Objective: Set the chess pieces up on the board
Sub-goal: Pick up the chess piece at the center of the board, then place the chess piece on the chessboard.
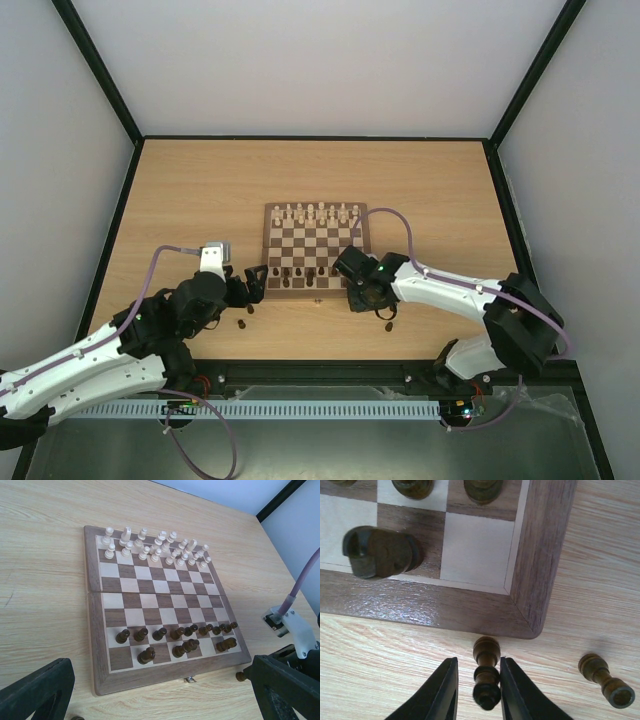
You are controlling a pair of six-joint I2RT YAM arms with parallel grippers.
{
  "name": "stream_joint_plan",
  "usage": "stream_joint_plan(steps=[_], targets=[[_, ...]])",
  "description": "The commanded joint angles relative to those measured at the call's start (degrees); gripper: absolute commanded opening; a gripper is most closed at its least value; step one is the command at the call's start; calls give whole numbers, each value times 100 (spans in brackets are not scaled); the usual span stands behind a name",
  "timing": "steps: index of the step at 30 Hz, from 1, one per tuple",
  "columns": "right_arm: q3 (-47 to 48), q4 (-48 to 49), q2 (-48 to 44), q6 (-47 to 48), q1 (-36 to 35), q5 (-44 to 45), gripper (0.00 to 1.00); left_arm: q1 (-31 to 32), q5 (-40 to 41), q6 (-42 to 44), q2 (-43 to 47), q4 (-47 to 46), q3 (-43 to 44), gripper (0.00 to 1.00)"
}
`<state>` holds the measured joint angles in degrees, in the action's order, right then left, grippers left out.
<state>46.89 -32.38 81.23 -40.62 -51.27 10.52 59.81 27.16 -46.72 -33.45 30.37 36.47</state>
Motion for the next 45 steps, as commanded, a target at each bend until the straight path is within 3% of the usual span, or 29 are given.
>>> stream_joint_plan(steps=[1, 8, 16, 26, 45], targets=[[-104, -101, 94, 19, 28, 12, 21, -16, -6, 49, 75, -57, -26, 99], [152, -275, -72, 96, -15, -236, 9, -13, -20, 75, 95, -93, -44, 99], [1161, -708, 340, 167, -549, -81, 9, -15, 7, 69, 76, -93, -45, 99], [2405, -884, 1402, 723, -550, 105, 10, -11, 52, 15, 82, -27, -30, 99], [2858, -738, 2121, 1121, -227, -123, 11, -3, 71, 14, 77, -30, -31, 99]])
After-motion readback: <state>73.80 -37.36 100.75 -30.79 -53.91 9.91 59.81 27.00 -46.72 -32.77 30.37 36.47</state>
